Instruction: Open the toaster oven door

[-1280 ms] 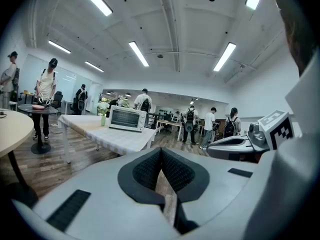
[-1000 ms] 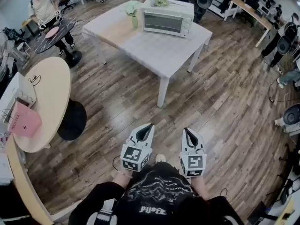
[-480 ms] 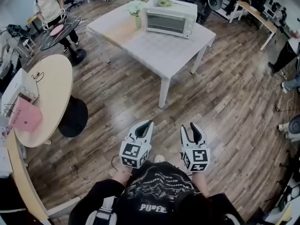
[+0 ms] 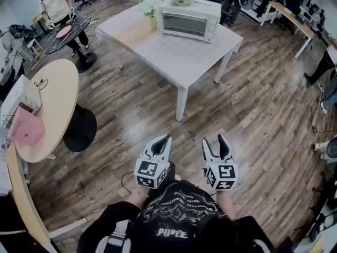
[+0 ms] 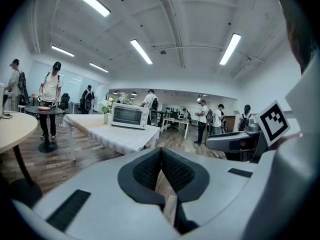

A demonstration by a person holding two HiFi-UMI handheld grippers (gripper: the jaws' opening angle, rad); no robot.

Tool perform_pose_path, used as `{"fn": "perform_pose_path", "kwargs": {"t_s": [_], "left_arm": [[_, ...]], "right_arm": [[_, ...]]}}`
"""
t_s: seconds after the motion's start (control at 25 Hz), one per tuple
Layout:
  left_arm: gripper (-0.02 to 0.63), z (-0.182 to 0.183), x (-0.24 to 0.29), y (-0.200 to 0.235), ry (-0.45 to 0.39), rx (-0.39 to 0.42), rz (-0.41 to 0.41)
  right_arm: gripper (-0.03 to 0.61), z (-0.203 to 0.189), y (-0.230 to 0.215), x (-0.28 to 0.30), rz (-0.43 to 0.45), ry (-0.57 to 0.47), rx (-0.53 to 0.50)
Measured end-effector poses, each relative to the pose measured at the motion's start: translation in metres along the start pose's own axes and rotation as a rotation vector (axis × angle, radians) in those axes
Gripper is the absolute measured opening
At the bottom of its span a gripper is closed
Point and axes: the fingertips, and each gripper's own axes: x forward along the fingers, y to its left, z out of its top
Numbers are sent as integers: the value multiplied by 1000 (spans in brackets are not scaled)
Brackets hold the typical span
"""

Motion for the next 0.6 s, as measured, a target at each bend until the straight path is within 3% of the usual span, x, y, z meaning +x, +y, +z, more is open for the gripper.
{"fn": "perform_pose_path", "kwargs": {"t_s": [0.24,0.6], "left_arm": [[20,0,44,6,2,0,-21],[20,30,141,57,17,-2,-60]], "right_arm": [[241,1,-24,30,-19,3,18],[239,21,-67,119,-64,18,83]]}}
